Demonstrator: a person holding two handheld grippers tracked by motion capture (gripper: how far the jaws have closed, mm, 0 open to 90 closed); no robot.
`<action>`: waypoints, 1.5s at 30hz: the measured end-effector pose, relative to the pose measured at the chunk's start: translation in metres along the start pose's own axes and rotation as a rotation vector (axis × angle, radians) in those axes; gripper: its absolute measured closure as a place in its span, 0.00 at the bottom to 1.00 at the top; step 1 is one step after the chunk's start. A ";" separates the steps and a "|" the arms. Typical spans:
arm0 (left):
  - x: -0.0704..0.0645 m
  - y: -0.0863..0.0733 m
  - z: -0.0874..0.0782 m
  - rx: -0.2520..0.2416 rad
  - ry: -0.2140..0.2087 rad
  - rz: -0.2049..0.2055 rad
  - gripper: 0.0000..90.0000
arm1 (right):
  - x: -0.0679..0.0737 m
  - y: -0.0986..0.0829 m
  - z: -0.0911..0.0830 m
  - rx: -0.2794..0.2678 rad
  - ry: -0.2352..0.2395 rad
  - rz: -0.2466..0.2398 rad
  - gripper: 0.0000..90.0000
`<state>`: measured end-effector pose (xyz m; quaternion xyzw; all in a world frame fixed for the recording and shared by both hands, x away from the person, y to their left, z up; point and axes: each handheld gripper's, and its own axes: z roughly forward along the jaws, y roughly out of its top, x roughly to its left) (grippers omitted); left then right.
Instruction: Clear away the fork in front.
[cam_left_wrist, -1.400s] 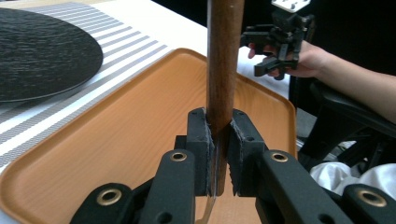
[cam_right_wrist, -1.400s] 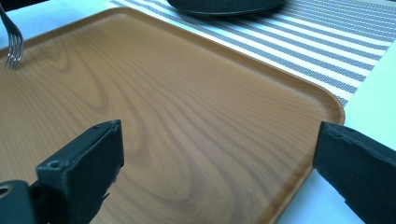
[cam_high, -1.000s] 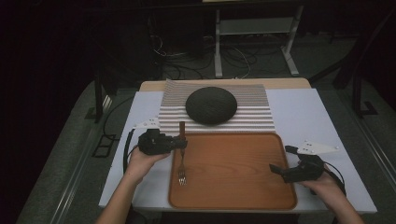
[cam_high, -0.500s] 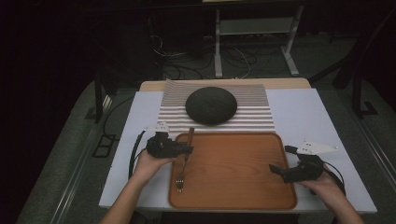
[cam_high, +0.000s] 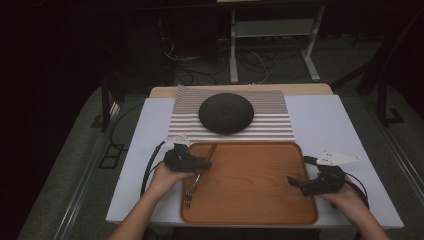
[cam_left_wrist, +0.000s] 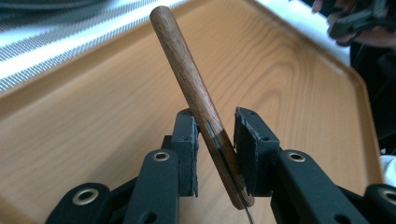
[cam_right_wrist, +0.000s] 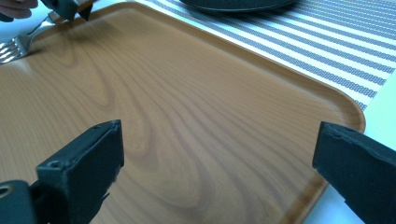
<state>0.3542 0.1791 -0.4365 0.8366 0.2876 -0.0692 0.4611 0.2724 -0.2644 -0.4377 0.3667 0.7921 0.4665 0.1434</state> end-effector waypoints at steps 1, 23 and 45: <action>0.000 0.000 0.001 0.009 0.004 -0.002 0.77 | 0.000 0.000 0.000 0.000 0.000 0.000 0.02; -0.017 0.014 0.009 0.043 0.060 0.112 0.95 | -0.001 -0.001 0.000 -0.001 -0.010 0.012 0.02; -0.005 0.015 0.027 0.179 0.145 0.137 0.99 | 0.000 0.000 -0.003 -0.003 -0.018 -0.005 0.02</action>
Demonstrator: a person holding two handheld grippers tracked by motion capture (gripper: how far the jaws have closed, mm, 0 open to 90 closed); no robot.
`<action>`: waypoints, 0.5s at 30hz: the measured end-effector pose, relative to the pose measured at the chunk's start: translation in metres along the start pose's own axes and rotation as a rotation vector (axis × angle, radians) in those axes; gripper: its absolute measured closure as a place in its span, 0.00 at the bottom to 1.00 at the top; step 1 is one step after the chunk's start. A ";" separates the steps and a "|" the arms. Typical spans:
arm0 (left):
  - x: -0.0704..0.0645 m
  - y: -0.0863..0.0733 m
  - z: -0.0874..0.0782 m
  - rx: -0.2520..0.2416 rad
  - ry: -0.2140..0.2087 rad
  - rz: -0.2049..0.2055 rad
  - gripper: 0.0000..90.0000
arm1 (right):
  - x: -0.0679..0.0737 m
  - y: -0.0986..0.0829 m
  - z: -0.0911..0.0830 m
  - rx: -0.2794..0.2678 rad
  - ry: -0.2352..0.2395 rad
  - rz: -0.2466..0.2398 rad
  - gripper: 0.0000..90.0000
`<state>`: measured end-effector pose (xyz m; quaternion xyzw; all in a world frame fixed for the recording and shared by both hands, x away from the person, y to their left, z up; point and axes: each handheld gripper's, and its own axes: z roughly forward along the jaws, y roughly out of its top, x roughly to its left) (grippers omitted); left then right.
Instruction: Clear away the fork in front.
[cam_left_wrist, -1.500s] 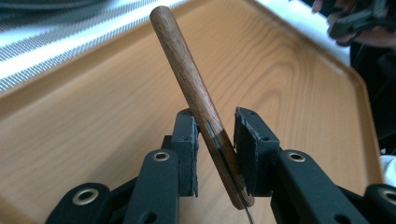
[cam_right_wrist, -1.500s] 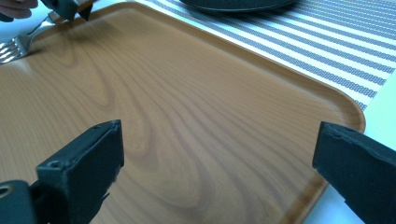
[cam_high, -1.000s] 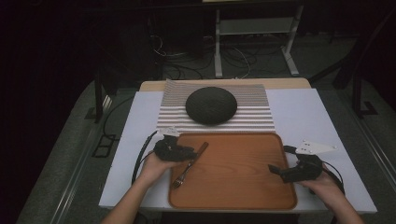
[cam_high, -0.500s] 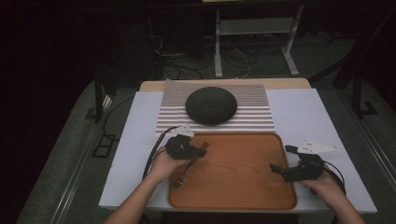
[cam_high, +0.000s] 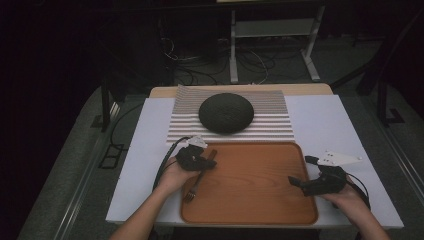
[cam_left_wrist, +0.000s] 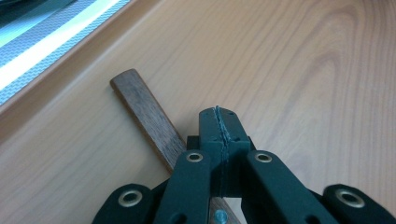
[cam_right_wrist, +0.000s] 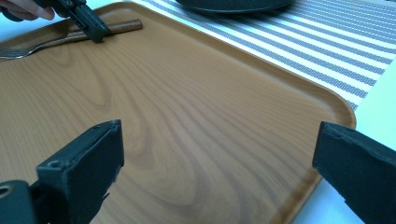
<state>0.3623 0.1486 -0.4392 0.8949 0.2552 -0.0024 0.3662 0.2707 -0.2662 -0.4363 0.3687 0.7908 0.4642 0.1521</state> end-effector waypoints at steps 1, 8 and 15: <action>0.003 -0.003 -0.003 -0.002 0.011 -0.008 0.99 | -0.001 0.000 0.000 0.002 -0.002 -0.001 0.02; 0.013 -0.011 -0.014 -0.006 0.039 -0.042 0.99 | -0.001 -0.001 -0.001 0.001 -0.002 -0.004 0.02; 0.017 -0.016 -0.020 -0.004 0.058 -0.052 0.99 | -0.001 -0.001 -0.002 -0.001 -0.003 -0.005 0.02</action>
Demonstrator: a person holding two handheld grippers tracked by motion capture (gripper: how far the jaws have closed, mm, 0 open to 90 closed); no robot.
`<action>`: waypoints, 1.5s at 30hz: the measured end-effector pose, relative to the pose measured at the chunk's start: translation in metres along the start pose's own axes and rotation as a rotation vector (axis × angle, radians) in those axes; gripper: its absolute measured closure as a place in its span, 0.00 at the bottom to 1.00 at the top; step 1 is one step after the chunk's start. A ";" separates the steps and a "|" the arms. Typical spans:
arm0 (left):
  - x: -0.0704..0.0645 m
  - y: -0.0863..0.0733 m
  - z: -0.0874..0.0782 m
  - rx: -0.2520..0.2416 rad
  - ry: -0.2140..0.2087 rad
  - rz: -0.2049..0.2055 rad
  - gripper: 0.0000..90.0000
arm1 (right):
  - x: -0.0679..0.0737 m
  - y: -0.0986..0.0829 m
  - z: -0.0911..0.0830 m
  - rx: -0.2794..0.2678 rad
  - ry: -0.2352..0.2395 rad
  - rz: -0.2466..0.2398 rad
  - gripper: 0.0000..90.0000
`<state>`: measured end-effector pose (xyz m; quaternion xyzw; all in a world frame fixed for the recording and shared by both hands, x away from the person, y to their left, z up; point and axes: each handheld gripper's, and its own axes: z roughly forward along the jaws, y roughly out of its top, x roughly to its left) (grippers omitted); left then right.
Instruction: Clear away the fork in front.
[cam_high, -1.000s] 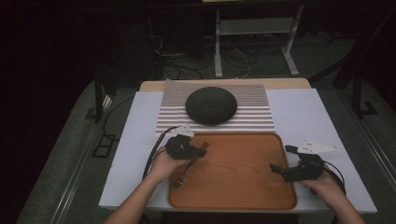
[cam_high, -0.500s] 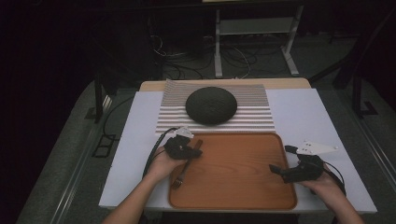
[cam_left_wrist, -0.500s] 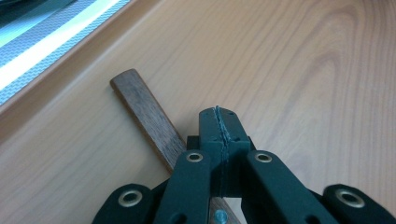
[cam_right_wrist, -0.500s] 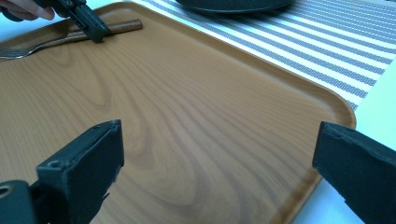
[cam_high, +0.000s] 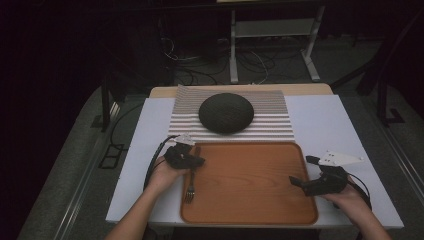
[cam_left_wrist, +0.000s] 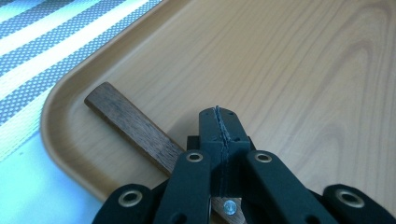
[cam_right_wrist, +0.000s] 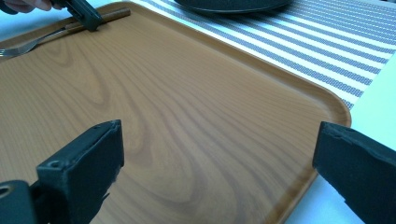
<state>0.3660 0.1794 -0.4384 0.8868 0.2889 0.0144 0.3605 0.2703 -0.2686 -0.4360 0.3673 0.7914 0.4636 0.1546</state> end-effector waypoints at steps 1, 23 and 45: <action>0.000 -0.001 -0.001 0.004 0.006 -0.001 0.99 | 0.000 0.000 0.000 0.001 0.000 0.000 0.02; -0.017 0.001 -0.025 -0.151 0.001 0.028 0.58 | 0.000 0.000 0.000 -0.002 0.002 0.002 0.02; -0.029 -0.031 -0.056 -0.278 0.075 -0.005 0.02 | 0.000 0.000 -0.003 -0.008 0.002 0.007 0.02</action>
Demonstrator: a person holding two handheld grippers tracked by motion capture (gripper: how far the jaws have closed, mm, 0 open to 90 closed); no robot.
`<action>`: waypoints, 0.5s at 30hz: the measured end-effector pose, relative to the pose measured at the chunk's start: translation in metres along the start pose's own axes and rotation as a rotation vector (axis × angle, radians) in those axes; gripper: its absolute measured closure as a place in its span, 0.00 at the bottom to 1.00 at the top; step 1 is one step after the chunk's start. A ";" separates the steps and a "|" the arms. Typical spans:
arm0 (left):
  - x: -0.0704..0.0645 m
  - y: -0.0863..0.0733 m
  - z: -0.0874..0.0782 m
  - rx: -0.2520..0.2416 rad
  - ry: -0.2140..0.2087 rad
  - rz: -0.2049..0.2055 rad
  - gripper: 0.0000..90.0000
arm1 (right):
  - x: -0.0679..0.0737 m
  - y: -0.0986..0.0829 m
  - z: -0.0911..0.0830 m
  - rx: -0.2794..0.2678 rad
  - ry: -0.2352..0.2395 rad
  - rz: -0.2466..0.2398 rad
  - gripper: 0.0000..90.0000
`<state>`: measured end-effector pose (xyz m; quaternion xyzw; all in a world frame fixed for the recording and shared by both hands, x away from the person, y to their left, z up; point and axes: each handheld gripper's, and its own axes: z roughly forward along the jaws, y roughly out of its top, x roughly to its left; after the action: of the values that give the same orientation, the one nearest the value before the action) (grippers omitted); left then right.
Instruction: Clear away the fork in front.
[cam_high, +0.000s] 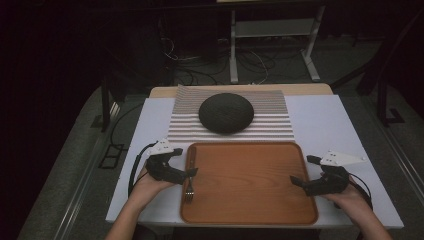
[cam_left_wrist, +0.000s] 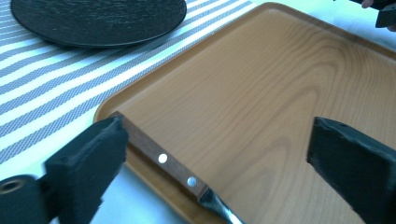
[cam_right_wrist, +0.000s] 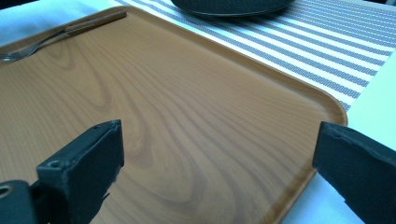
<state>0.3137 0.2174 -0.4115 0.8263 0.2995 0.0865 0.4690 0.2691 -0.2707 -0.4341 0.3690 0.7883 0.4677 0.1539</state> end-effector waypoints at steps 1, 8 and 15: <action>0.000 -0.002 -0.001 -0.006 0.001 -0.003 0.00 | 0.000 0.000 0.000 0.000 0.000 0.000 0.02; -0.003 -0.014 -0.005 0.002 -0.010 0.020 0.00 | 0.000 0.000 0.000 0.001 -0.002 0.000 0.02; -0.002 -0.015 -0.002 0.010 -0.017 0.019 0.00 | 0.000 0.000 0.001 0.001 0.001 -0.004 0.02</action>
<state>0.3054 0.2229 -0.4225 0.8321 0.2883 0.0824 0.4666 0.2695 -0.2698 -0.4344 0.3674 0.7894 0.4671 0.1539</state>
